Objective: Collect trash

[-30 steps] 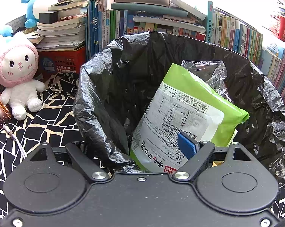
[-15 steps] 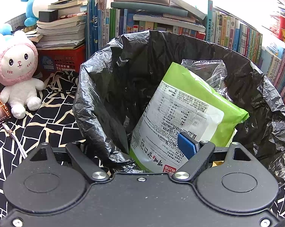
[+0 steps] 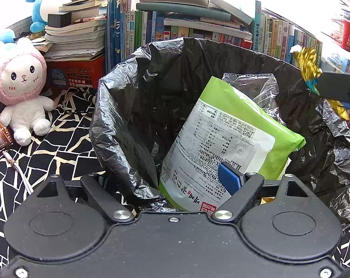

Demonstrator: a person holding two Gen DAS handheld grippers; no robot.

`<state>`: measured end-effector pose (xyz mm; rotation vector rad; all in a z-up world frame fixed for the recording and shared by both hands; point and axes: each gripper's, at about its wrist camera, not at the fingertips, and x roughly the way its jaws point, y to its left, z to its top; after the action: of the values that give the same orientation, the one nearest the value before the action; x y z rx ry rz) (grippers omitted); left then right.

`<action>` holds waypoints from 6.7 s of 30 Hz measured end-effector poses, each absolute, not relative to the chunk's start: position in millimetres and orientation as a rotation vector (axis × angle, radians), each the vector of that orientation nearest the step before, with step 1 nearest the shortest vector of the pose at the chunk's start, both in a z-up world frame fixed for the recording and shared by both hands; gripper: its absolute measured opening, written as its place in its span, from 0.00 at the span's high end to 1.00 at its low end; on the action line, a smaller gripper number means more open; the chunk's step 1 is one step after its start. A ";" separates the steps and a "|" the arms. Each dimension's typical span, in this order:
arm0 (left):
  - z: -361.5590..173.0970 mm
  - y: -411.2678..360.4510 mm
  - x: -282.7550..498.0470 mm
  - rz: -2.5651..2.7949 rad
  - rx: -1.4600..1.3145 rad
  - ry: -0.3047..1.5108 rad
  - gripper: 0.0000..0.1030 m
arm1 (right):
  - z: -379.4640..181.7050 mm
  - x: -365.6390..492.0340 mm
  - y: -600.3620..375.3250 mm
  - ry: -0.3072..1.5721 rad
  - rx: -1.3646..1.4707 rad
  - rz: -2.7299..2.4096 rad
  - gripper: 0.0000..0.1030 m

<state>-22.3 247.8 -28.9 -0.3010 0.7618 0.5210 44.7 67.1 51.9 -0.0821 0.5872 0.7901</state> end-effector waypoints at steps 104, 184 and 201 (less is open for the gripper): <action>-28.1 251.3 -24.5 0.525 -0.337 0.735 0.17 | -116.9 232.8 -23.2 0.720 -0.158 0.242 0.88; -31.3 261.7 -24.0 0.502 -0.369 0.713 0.17 | -95.8 243.4 -6.4 0.707 -0.110 0.296 0.93; -33.9 261.9 -26.5 0.481 -0.381 0.761 0.18 | 13.5 193.5 -17.0 0.580 -0.139 0.328 0.94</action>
<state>-26.5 261.9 -33.9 -0.3805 0.7611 0.4808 193.5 -17.0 13.5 -0.1390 0.5801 0.3277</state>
